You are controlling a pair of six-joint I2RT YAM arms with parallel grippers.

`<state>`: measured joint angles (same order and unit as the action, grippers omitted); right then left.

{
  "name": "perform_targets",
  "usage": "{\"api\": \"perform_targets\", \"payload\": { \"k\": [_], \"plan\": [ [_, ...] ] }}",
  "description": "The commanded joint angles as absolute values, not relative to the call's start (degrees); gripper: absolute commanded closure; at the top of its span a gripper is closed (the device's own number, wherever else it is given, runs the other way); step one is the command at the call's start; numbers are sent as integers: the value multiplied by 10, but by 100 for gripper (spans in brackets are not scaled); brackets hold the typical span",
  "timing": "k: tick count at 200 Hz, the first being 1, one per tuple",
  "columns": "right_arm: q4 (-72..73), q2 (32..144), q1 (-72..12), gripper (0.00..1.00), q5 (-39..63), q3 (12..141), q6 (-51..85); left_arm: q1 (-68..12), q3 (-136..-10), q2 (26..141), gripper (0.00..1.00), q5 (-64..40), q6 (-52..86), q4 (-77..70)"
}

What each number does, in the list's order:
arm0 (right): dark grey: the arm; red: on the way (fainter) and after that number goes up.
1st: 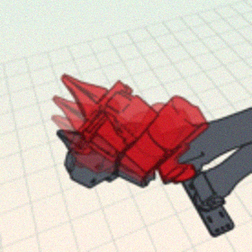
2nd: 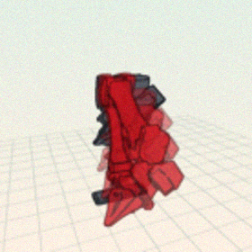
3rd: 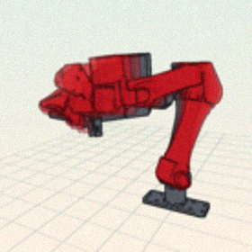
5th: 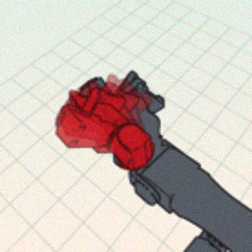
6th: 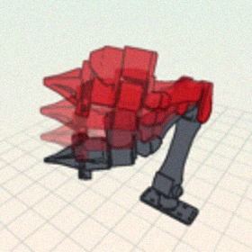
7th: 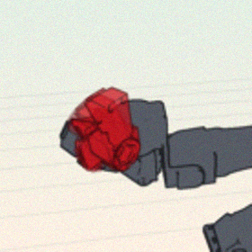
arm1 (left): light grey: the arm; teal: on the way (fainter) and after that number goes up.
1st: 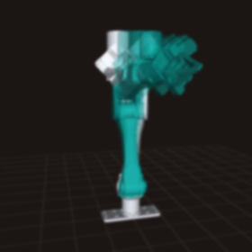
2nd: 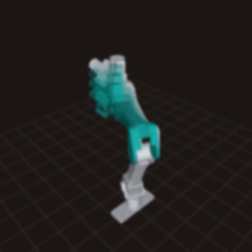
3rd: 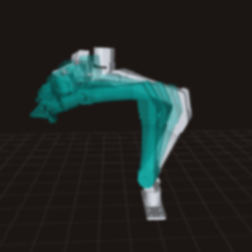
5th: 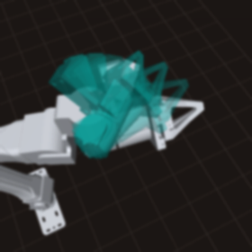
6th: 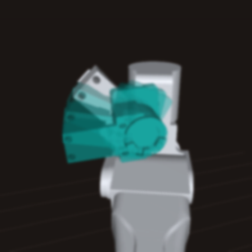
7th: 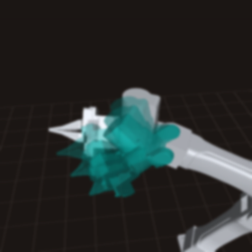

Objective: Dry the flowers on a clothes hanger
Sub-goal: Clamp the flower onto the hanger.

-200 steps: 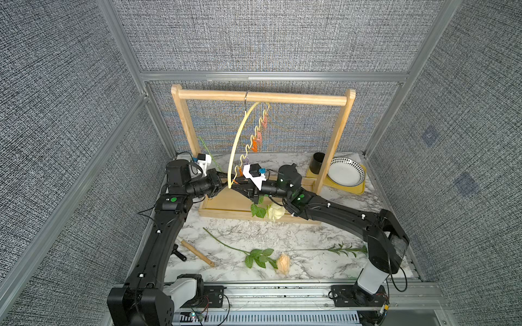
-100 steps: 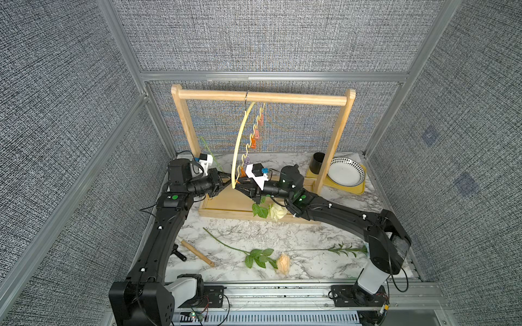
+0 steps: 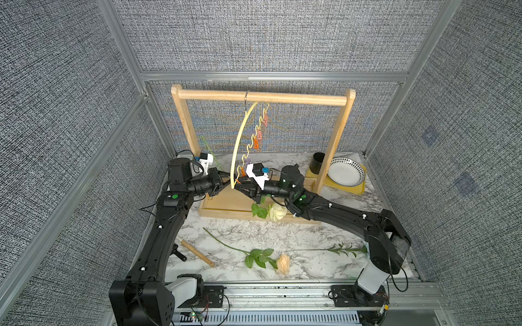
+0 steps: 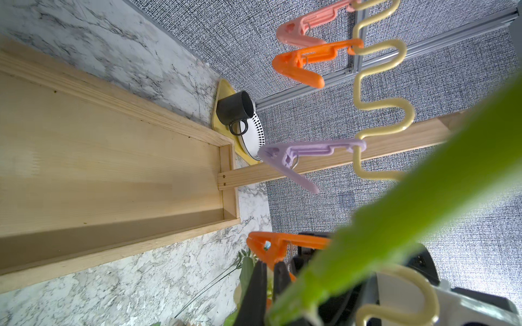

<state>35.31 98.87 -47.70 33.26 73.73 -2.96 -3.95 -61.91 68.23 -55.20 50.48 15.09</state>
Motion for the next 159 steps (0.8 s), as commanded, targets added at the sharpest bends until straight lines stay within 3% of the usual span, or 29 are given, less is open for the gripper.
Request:
{"api": "perform_targets", "payload": {
  "k": [1,43,101,159],
  "plan": [
    [372,990,-478,72,331,742,-24,-39,-623,682,98,-565,496,151],
    [373,989,-478,67,331,743,-22,-39,-621,680,98,-564,492,154],
    [367,986,-478,50,335,740,-18,-39,-625,681,98,-561,481,166],
    [353,976,-478,40,332,728,-20,-39,-632,678,87,-559,476,169]
  ]
}}
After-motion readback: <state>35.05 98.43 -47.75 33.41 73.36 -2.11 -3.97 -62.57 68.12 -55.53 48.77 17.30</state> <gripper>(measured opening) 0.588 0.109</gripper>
